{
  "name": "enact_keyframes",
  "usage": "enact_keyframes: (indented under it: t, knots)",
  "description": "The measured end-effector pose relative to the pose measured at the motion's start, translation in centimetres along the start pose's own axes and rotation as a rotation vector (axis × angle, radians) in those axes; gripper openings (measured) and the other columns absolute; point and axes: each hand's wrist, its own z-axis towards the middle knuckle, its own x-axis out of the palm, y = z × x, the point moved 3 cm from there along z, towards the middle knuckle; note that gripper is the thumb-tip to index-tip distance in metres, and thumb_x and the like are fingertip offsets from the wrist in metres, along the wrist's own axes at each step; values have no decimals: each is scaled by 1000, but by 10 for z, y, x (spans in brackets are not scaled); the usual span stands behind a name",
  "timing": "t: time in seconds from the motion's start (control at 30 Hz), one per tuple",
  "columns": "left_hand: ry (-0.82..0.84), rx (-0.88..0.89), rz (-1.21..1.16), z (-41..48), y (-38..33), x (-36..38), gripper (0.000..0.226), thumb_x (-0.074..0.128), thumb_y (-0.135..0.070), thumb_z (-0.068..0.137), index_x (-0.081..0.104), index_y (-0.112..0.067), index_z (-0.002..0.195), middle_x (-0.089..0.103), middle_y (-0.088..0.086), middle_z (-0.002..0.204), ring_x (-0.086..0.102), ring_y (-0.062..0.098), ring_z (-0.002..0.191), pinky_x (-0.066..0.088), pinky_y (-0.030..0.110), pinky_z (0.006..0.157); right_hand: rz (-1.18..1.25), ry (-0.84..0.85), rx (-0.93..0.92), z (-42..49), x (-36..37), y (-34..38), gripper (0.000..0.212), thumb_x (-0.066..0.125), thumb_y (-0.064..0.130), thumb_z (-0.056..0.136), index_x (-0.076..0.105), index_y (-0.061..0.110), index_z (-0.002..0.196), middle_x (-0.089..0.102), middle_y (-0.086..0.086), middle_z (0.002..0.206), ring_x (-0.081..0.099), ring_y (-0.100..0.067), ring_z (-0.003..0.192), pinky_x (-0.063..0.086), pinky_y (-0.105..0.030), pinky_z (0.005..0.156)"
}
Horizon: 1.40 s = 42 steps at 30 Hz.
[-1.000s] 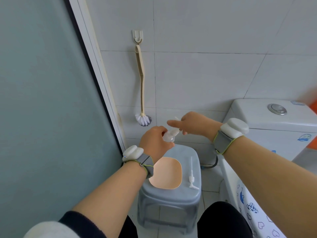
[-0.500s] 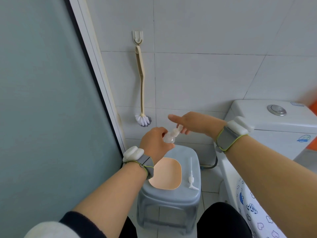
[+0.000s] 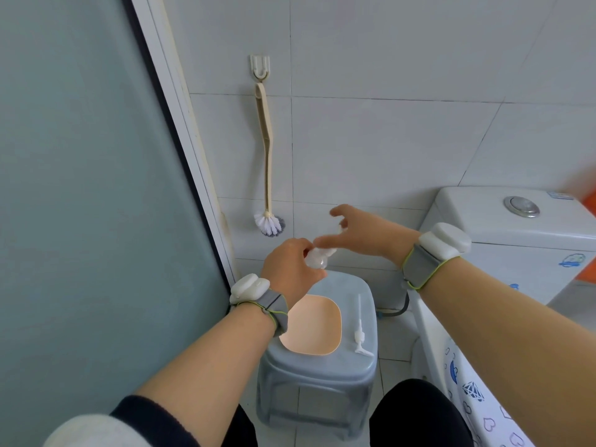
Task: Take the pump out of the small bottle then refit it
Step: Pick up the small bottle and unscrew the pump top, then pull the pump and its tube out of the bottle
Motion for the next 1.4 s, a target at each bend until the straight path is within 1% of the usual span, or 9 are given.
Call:
enact_keyframes:
  t: [0.1,0.17,0.37,0.53,0.67,0.83,1.03,1.2,1.4]
  knots:
    - [-6,7,16,0,-2,0,31,75,-35,69,65,-21,94,66,-3,89,61,20,78,42,27,66,-15,37,154,3,0,-4,69,49,72,83,66,5,85,70,-3,75,64,-22,75,40,-28,65]
    - [-7,11,25,1,-3,0,31,75,-33,69,66,-20,97,67,-2,92,62,20,80,43,28,67,0,78,170,2,3,-4,62,51,66,84,67,7,77,70,-1,63,65,-17,63,44,-30,67]
    - [-1,17,27,1,-4,0,33,75,-34,69,66,-21,98,67,-2,93,62,21,81,42,27,67,59,48,31,-2,3,5,24,72,26,79,74,3,88,75,-6,77,64,-15,69,52,-27,70]
    - [-2,-7,0,1,0,-2,34,76,-38,67,66,-23,96,66,-4,89,58,18,75,39,25,65,117,20,-62,-3,-1,10,17,74,12,76,73,15,93,57,9,71,55,-7,63,39,-19,54]
    - [6,-20,-6,1,6,-3,34,77,-38,68,65,-21,94,65,-3,86,58,18,74,39,26,64,235,-39,-54,1,-7,7,15,71,11,75,75,17,88,59,6,68,55,-9,63,42,-19,55]
    - [13,-66,-37,0,14,-4,36,76,-34,70,64,-20,102,67,0,95,62,23,84,51,35,75,359,-141,-11,7,-20,-3,16,68,15,74,74,5,85,69,-12,80,59,-17,68,46,-28,67]
    - [-18,-134,-106,-1,19,-6,32,74,-27,73,64,-19,102,71,1,94,64,25,87,52,37,79,529,-252,82,11,-40,-22,11,69,19,77,71,9,76,66,-1,64,61,-8,53,42,-16,52]
    - [-67,-175,-140,0,25,-8,30,72,-24,75,64,-17,103,71,4,95,64,27,89,51,35,78,701,-273,217,16,-28,-48,20,68,22,77,72,9,91,65,-4,71,62,-15,58,38,-29,63]
    - [-113,-185,-168,5,36,-1,27,73,-26,72,64,-19,96,71,2,89,63,25,83,50,35,73,743,-305,314,25,29,-72,19,69,12,80,72,-2,91,60,-9,67,54,-18,52,39,-10,35]
